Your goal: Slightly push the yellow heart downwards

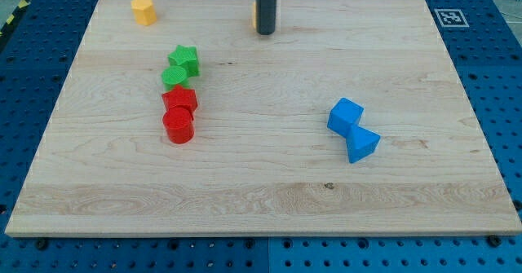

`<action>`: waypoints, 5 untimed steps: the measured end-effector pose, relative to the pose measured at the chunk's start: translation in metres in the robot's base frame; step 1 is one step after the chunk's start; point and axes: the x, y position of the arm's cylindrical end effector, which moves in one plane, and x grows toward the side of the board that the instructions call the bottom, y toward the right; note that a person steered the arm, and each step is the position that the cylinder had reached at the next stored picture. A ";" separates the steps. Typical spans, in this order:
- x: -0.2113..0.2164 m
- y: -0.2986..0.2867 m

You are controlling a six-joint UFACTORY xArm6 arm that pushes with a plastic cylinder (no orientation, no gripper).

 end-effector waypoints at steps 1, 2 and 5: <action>-0.021 0.001; 0.019 0.011; -0.075 0.111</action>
